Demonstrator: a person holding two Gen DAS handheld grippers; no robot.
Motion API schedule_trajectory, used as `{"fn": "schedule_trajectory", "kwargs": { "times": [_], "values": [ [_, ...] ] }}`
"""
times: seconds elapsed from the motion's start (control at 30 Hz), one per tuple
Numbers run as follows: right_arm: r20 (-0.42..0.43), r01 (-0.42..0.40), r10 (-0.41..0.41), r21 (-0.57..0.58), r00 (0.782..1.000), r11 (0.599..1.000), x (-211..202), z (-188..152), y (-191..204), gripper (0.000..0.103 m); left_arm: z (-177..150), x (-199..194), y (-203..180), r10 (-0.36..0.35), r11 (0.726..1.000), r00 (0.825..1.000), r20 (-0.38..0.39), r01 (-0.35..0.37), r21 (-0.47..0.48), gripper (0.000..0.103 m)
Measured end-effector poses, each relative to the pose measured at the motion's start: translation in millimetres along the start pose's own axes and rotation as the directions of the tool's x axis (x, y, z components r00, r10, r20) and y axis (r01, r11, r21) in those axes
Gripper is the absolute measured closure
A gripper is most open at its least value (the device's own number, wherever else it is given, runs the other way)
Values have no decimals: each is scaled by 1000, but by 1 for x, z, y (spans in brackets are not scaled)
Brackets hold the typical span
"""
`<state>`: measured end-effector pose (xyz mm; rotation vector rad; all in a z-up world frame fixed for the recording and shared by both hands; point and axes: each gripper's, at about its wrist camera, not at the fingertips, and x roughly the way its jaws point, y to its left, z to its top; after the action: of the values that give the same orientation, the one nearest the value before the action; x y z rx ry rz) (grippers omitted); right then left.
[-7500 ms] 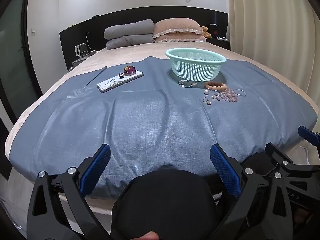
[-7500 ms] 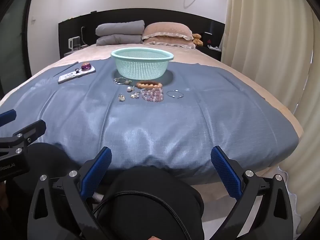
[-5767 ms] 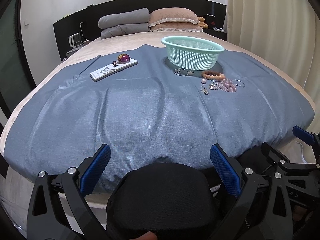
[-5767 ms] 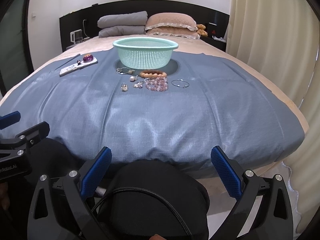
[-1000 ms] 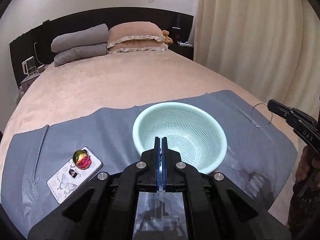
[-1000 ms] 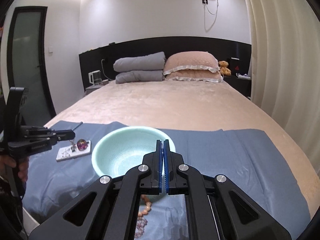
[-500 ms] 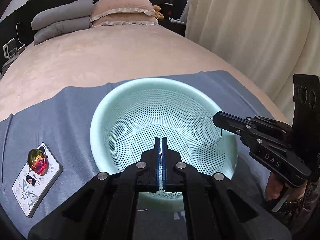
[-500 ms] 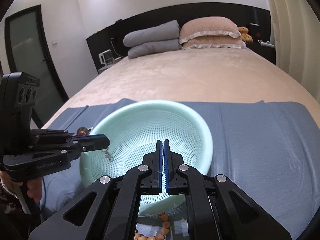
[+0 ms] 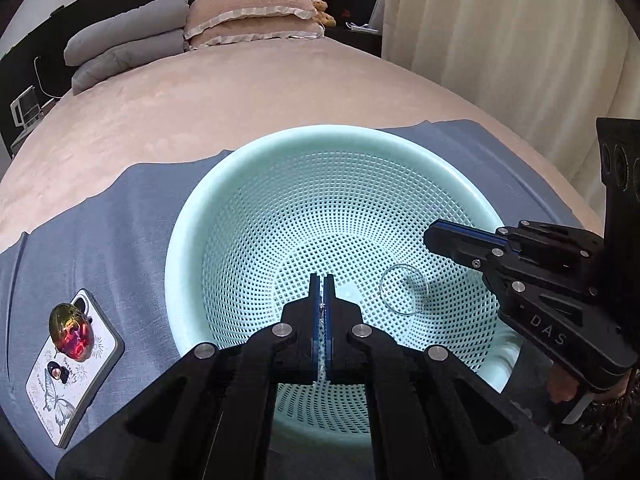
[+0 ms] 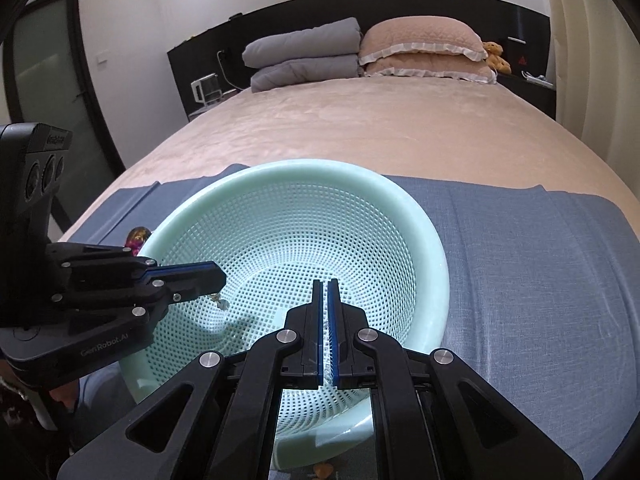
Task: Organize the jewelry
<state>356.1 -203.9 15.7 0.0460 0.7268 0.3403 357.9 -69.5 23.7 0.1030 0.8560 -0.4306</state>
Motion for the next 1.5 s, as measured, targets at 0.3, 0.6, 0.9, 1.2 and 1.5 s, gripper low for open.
{"fn": "schedule_trajectory", "kwargs": {
  "times": [0.3, 0.6, 0.9, 1.2, 1.5],
  "values": [
    [22, 25, -25, -2, 999, 1000, -16, 2, -4, 97, -8, -20, 11, 33, 999, 999, 33, -31, -44, 64],
    [111, 31, -31, 5, 993, 1000, -69, -7, -10, 53, -15, -68, 16, 72, 995, 990, 118, -63, -82, 26],
    [175, 150, -152, 25, 973, 988, -117, -48, -29, 13, -50, -99, 26, 137, 977, 978, 158, -107, -186, 6],
    [31, 235, -252, 260, 967, 937, -99, -106, -83, 8, -118, -69, 13, 177, 981, 983, 48, -172, -90, 6],
    [48, 181, -190, 153, 981, 972, -108, -124, -44, 8, -140, -67, 0, 154, 988, 984, 91, -150, -47, 6]
  ]
}}
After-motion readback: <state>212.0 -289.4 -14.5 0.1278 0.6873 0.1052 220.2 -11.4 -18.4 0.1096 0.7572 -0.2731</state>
